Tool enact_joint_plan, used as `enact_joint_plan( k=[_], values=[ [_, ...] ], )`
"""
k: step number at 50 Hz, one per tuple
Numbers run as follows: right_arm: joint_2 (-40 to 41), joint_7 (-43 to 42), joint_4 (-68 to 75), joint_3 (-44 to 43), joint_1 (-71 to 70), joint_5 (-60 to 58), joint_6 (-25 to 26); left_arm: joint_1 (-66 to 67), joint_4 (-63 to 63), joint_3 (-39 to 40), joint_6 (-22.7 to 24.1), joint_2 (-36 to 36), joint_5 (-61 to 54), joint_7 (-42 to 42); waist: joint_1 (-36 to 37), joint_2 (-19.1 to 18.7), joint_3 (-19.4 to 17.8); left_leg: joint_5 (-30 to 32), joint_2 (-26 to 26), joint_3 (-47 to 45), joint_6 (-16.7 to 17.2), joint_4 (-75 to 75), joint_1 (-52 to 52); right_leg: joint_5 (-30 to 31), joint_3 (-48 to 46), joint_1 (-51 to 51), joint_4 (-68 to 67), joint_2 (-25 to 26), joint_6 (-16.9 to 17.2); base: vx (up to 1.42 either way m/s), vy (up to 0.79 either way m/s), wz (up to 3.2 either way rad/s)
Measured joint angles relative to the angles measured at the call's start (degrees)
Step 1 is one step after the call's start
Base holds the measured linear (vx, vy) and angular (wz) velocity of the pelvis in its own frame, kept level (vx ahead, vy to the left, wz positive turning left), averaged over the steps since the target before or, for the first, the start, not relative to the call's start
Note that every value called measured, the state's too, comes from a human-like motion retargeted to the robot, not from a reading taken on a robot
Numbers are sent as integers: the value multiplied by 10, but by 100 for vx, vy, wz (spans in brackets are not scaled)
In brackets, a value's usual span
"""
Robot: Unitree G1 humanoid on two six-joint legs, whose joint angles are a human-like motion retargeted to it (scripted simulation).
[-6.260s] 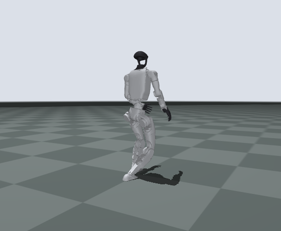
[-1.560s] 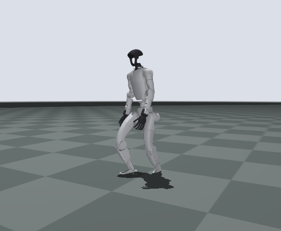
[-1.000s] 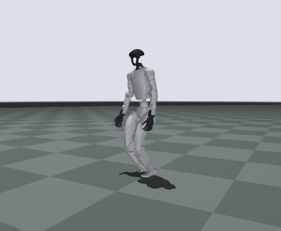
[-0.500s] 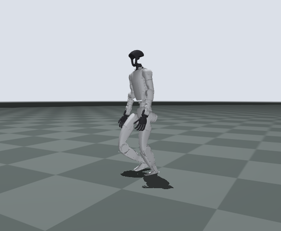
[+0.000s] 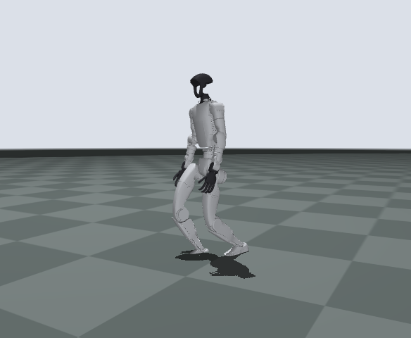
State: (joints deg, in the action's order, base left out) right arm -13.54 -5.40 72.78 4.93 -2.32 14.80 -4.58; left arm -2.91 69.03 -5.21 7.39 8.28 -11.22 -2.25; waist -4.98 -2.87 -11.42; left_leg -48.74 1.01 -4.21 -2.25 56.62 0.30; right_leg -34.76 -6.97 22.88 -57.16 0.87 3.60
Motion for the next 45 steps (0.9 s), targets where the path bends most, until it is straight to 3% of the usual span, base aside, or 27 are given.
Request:
enact_joint_plan(
  k=[2,5,10,15,22,33,45],
  values=[
    [-4,-2,-1,3,-5,0,0,6,3,0,-2,1,1,-3,12,-45,2,17,-73,2,26,110,-40,3,-25,-15,26,56,-19,10,-6,-15],
    [-11,-6,-5,7,-13,-1,0,13,0,-3,-4,3,3,-3,29,-76,2,54,-137,2,38,225,-93,-3,-38,-36,57,99,-38,11,-5,-4],
    [-22,-15,-11,8,-27,-1,1,23,-6,-8,-6,6,-2,-1,55,-73,2,2,-166,-12,1,255,-166,-10,-33,-74,99,106,-38,14,-2,5],
    [-28,-19,-18,4,-33,0,-3,41,0,-13,-2,2,-11,-2,50,-17,13,-13,-74,-20,-31,92,-200,-27,-18,-86,100,39,-18,14,1,16],
    [-31,-19,-17,-7,-23,17,-14,59,3,-26,1,-14,3,-8,29,30,7,3,19,-9,-41,-65,-110,-64,8,-141,93,-14,-7,18,3,-3],
    [-20,-23,-6,-21,-20,30,-20,43,-8,-29,5,-12,5,2,11,65,-10,22,69,-21,-52,-188,10,-94,22,-200,81,-61,-1,11,3,-3],
    [-22,-33,-7,-16,-13,16,-22,42,-17,-36,10,-11,1,17,4,77,-20,28,81,-30,-55,-232,57,-100,25,-223,76,-74,3,1,1,-1]
  ],
)
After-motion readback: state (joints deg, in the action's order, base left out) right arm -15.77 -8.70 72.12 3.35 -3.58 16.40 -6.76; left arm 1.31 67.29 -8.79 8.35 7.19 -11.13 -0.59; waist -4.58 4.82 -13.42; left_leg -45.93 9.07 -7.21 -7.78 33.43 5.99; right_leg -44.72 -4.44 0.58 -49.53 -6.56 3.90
